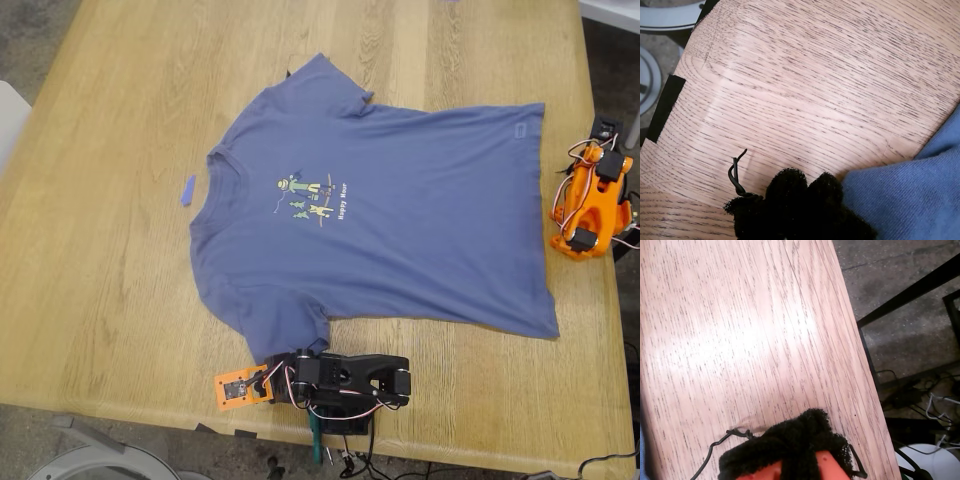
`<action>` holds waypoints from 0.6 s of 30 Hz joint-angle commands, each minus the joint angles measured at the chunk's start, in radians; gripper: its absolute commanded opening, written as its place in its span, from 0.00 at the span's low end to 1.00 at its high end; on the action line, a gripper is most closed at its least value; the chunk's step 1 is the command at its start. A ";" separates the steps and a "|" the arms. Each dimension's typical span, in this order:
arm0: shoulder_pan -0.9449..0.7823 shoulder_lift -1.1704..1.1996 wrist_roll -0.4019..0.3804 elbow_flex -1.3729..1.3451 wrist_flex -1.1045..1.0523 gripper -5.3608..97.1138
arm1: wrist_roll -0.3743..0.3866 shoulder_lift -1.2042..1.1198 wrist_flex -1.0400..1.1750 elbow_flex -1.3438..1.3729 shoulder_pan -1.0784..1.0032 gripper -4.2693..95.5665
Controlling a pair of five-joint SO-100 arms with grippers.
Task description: Fold a T-shirt
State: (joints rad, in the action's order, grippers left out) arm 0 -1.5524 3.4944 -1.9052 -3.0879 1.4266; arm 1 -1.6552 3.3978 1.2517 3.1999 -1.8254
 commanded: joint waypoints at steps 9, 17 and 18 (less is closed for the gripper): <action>0.112 0.115 0.213 0.021 -0.103 0.05 | 0.115 0.009 -0.218 0.071 -0.302 0.04; 0.067 0.117 0.273 0.021 -0.175 0.13 | 0.092 0.009 -0.376 0.069 -0.281 0.11; 0.063 0.117 0.279 0.021 -0.198 0.14 | 0.097 0.009 -0.416 0.069 -0.278 0.12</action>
State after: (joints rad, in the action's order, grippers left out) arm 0 -1.4742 3.4944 -1.6490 -3.0879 1.2778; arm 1 -1.5539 3.3978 0.8974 3.2030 -2.0356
